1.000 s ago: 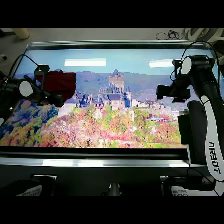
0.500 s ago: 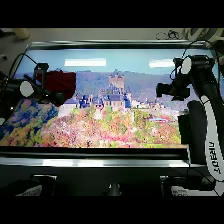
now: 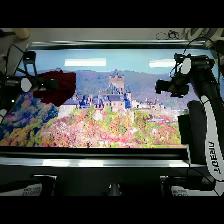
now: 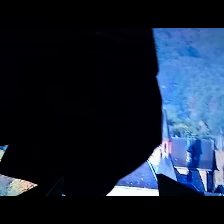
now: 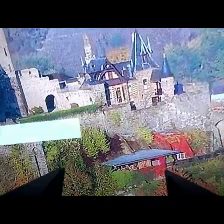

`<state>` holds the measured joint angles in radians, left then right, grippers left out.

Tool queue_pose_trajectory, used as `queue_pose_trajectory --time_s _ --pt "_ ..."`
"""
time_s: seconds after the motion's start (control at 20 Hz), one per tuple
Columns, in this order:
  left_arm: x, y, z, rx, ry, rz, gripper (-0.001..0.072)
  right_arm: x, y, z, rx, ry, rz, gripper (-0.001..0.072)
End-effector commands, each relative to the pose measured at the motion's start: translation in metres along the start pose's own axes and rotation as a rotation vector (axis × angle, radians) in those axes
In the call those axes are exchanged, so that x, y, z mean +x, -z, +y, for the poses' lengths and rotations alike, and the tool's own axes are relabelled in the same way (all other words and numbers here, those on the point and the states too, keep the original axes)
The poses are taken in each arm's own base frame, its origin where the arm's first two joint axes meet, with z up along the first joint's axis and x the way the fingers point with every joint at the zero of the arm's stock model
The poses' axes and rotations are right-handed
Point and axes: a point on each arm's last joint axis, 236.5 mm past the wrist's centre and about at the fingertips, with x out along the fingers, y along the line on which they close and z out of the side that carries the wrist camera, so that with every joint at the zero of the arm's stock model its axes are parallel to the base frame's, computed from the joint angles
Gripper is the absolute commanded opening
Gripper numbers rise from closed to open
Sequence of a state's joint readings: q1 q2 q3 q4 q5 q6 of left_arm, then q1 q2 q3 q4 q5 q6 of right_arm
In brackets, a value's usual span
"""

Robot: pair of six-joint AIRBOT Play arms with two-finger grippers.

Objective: Fold the shirts.

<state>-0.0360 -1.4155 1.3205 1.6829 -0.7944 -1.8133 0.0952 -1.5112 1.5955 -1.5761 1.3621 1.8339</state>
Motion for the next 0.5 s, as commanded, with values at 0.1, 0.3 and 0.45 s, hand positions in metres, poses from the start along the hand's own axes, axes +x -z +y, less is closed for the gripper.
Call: queue_pose_trajectory --time_s 0.1,0.3,0.45 --pt "0.076 0.023 0.043 -0.540 0.152 0.213 0.0672 0.001 -0.009 0.013 0.004 -0.055 -0.039 0.0674" --pt "0.120 0.031 0.011 -0.748 0.400 0.272 0.0682 0.000 -0.014 0.029 -0.007 -0.119 -0.059 0.0674" --pt "0.140 0.025 0.010 -0.789 0.414 0.214 0.0681 0.000 -0.016 0.030 -0.019 -0.124 -0.070 0.0674"
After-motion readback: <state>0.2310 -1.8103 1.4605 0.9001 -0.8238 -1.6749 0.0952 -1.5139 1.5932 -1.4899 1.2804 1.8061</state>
